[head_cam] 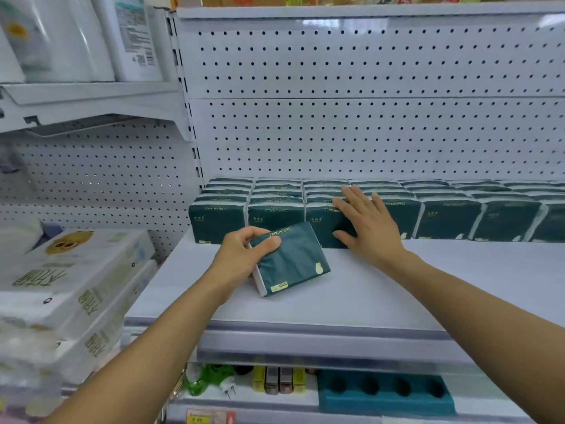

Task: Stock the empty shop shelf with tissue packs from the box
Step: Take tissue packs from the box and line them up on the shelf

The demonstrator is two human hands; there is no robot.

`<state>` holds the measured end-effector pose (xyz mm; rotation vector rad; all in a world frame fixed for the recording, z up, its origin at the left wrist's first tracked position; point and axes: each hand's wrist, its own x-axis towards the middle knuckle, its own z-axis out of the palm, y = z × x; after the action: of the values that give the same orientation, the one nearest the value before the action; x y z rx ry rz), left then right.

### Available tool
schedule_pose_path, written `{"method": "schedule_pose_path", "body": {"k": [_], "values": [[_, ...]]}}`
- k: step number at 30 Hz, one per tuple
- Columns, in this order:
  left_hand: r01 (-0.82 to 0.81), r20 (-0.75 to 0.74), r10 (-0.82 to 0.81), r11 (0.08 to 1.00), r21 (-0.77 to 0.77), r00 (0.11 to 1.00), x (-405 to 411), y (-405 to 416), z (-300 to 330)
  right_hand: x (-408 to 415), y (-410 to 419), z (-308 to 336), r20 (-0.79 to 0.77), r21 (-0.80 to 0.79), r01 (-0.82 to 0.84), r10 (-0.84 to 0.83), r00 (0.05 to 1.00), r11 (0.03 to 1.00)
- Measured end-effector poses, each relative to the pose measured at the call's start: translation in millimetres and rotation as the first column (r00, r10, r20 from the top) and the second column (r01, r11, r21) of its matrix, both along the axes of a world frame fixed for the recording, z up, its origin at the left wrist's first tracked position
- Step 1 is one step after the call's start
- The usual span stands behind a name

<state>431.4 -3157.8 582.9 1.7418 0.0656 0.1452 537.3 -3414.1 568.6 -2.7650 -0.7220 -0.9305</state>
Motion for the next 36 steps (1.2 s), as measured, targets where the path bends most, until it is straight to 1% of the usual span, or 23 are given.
{"method": "schedule_pose_path", "body": {"k": [1, 2, 3, 4, 5, 6, 7, 8, 9, 11, 12, 13, 14, 16, 18, 20, 21, 22, 23, 26, 30, 32, 36], "values": [[0.004, 0.007, -0.005, 1.0, 0.018, 1.0, 0.8, -1.1, 0.7, -6.8, 0.6, 3.6, 0.042, 0.044, -0.021, 0.019, 0.999, 0.999], [0.01, 0.021, -0.011, 0.999, 0.04, 1.0, 0.4, -2.5, 2.2, -17.1, 2.2, 8.6, 0.075, 0.133, -0.067, 0.058, 0.996, 0.989], [0.022, 0.046, -0.025, 0.998, 0.064, 0.999, -0.2, -4.4, 4.0, -30.2, 3.8, 14.3, 0.06, 0.258, -0.14, 0.129, 0.99, 0.956], [0.049, 0.077, -0.056, 0.996, 0.081, 0.996, -1.3, -7.1, 6.2, -45.6, 4.7, 20.4, -0.023, 0.398, -0.211, 0.239, 0.971, 0.893], [0.094, 0.113, -0.104, 0.991, 0.095, 0.988, -1.3, -10.8, 7.8, -61.1, 5.5, 25.5, -0.157, 0.532, -0.248, 0.382, 0.911, 0.81], [0.143, 0.141, -0.159, 0.983, 0.114, 0.977, -1.2, -16.0, 9.6, -74.8, 5.0, 28.9, -0.285, 0.621, -0.244, 0.505, 0.815, 0.745], [0.184, 0.161, -0.208, 0.972, 0.148, 0.965, -1.1, -22.5, 10.7, -83.9, 3.1, 28.8, -0.368, 0.652, -0.234, 0.57, 0.735, 0.722], [0.208, 0.173, -0.242, 0.959, 0.191, 0.955, -0.9, -30.3, 11.7, -88.4, -1.7, 25.7, -0.405, 0.64, -0.241, 0.587, 0.701, 0.73], [0.214, 0.185, -0.259, 0.949, 0.233, 0.948, 0.9, -38.6, 11.3, -88.8, -8.7, 20.9, -0.403, 0.623, -0.255, 0.583, 0.705, 0.74], [0.188, 0.226, -0.259, 0.937, 0.294, 0.939, 5.2, -56.4, 10.1, -85.4, -25.6, 14.6, -0.371, 0.613, -0.246, 0.548, 0.749, 0.751], [0.142, 0.269, -0.242, 0.928, 0.343, 0.932, 8.2, -64.3, 9.3, -83.0, -36.1, 13.2, -0.367, 0.618, -0.226, 0.531, 0.764, 0.753], [0.058, 0.333, -0.214, 0.905, 0.422, 0.918, 12.7, -70.8, 8.5, -80.1, -48.1, 12.3, -0.368, 0.617, -0.201, 0.505, 0.781, 0.761], [-0.048, 0.402, -0.191, 0.856, 0.514, 0.895, 18.9, -75.2, 7.6, -76.6, -61.2, 12.1, -0.369, 0.611, -0.175, 0.473, 0.8, 0.772], [-0.254, 0.518, -0.192, 0.7, 0.668, 0.834, 36.3, -77.5, 3.5, -68.3, -88.0, 12.0, -0.352, 0.598, -0.123, 0.397, 0.847, 0.792], [-0.39, 0.557, -0.259, 0.49, 0.78, 0.789, 58.2, -75.5, -5.1, -58.6, -109.8, 10.2, -0.325, 0.575, -0.076, 0.313, 0.892, 0.815], [-0.434, 0.5, -0.335, 0.254, 0.864, 0.799, 77.6, -72.9, -15.3, -48.2, -123.1, 6.9, -0.299, 0.528, -0.024, 0.213, 0.93, 0.849], [-0.433, 0.466, -0.355, 0.171, 0.885, 0.811, 84.9, -72.0, -19.3, -42.9, -127.1, 4.7, -0.27, 0.494, 0.0, 0.154, 0.95, 0.869], [-0.434, 0.445, -0.364, 0.117, 0.893, 0.818, 90.7, -71.3, -22.3, -37.9, -129.4, 2.8, -0.222, 0.455, 0.012, 0.101, 0.97, 0.89], [-0.444, 0.442, -0.365, 0.084, 0.892, 0.819, 95.1, -71.2, -23.4, -32.9, -130.2, 0.8, -0.163, 0.417, 0.011, 0.063, 0.985, 0.909], [-0.469, 0.457, -0.349, 0.055, 0.882, 0.819, 102.6, -73.4, -23.5, -17.1, -128.9, -2.4, -0.045, 0.322, -0.016, 0.032, 0.998, 0.946], [-0.479, 0.464, -0.345, 0.045, 0.877, 0.816, 105.4, -76.5, -24.7, 1.4, -124.4, -3.4, 0.028, 0.183, -0.032, 0.027, 0.999, 0.983], [-0.484, 0.47, -0.345, 0.05, 0.873, 0.813, 106.5, -76.4, -25.0, 5.6, -121.1, -4.2, 0.012, 0.162, -0.037, 0.035, 0.999, 0.986], [-0.472, 0.461, -0.332, 0.054, 0.88, 0.823, 106.6, -78.2, -25.3, 6.3, -113.1, -6.6, -0.063, 0.225, 0.005, 0.009, 0.998, 0.974]]}}
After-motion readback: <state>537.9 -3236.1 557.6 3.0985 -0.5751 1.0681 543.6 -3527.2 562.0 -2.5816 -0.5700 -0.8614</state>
